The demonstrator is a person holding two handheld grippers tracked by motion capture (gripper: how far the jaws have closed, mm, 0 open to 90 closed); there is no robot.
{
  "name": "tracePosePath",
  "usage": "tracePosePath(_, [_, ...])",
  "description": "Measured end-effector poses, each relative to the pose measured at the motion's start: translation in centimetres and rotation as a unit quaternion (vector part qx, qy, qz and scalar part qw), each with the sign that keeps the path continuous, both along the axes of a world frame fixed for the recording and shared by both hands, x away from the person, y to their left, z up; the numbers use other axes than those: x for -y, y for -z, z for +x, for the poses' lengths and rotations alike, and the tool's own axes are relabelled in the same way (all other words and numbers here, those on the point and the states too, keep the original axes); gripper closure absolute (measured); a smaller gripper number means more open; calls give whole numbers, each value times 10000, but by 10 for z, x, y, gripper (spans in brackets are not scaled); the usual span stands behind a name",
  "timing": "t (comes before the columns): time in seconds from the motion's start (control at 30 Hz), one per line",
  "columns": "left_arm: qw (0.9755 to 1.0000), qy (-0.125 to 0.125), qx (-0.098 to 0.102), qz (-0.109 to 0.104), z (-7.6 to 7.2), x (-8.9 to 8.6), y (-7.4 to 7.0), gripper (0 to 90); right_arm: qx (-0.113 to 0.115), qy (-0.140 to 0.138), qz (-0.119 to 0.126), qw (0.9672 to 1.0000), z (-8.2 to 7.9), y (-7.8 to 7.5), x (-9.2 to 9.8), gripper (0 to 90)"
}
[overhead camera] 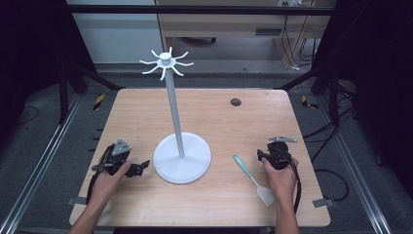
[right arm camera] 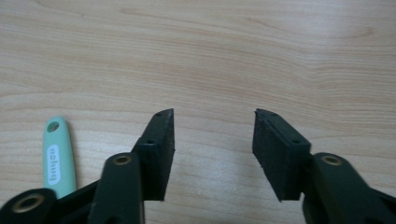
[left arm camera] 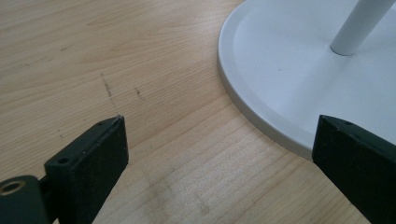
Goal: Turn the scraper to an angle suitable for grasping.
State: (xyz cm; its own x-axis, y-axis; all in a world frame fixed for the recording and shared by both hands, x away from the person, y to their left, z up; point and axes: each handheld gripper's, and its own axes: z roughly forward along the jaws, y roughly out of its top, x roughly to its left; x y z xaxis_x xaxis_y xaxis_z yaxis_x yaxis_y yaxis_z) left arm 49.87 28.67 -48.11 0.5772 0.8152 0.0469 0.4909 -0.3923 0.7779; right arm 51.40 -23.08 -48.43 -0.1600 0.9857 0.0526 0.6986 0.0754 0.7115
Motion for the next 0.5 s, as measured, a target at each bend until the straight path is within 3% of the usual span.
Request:
tracePosePath(0.27, [10000,8,-13,15,0,1,0,34,-89,-310,-218,9992,1,-3,-21,696])
tracePosePath(0.5, [10000,24,-23,40,0,2,1,35,-242,-806,-430,9955,0,-3,-46,874])
